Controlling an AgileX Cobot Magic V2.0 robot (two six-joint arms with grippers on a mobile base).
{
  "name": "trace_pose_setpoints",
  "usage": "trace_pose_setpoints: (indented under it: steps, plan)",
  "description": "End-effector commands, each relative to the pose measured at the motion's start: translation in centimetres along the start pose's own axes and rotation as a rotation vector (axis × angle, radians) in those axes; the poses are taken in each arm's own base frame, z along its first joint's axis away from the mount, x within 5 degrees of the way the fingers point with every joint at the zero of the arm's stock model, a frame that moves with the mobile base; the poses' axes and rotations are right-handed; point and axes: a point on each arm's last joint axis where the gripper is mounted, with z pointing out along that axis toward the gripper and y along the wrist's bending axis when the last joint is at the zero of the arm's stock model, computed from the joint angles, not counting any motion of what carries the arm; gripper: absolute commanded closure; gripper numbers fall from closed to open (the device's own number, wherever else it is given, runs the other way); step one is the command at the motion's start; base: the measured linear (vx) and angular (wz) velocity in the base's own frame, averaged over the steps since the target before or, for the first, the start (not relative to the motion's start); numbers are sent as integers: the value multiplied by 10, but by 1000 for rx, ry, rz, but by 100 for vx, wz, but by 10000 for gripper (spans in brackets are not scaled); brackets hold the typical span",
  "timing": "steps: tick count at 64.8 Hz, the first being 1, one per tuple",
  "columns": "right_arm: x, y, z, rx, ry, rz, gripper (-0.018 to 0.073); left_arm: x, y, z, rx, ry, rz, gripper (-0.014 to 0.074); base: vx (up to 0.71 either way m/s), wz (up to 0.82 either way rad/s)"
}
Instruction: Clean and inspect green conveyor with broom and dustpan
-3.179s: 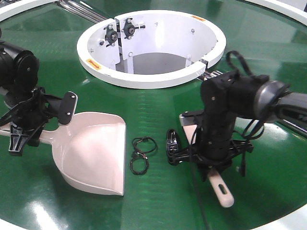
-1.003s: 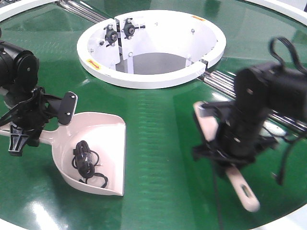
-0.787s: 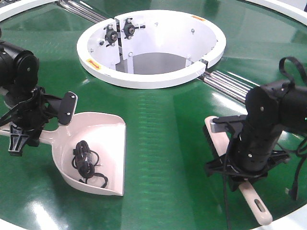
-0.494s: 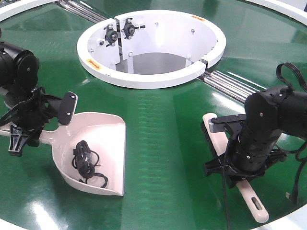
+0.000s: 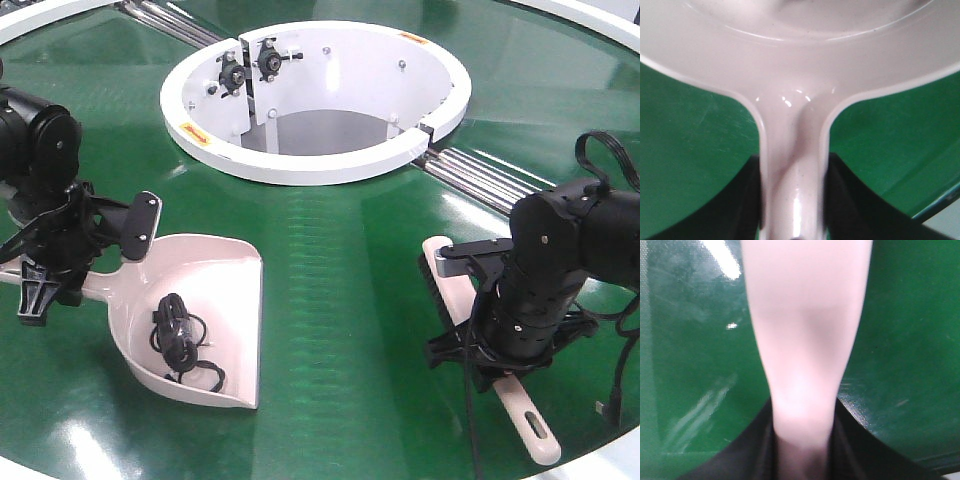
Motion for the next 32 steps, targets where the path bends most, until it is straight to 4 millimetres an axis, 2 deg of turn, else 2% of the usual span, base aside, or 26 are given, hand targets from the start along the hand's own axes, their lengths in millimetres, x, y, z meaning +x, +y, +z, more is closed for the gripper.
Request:
trace_pose_setpoints:
  steps: [1,32]
  plan:
    - [-3,-3,-17,-4,-71,-2,560,4,-3,-21,-28,5,7,602,0,0]
    - [-3,-3,-17,-4,-71,-2,560,4,-3,-21,-28,5,7,602,0,0]
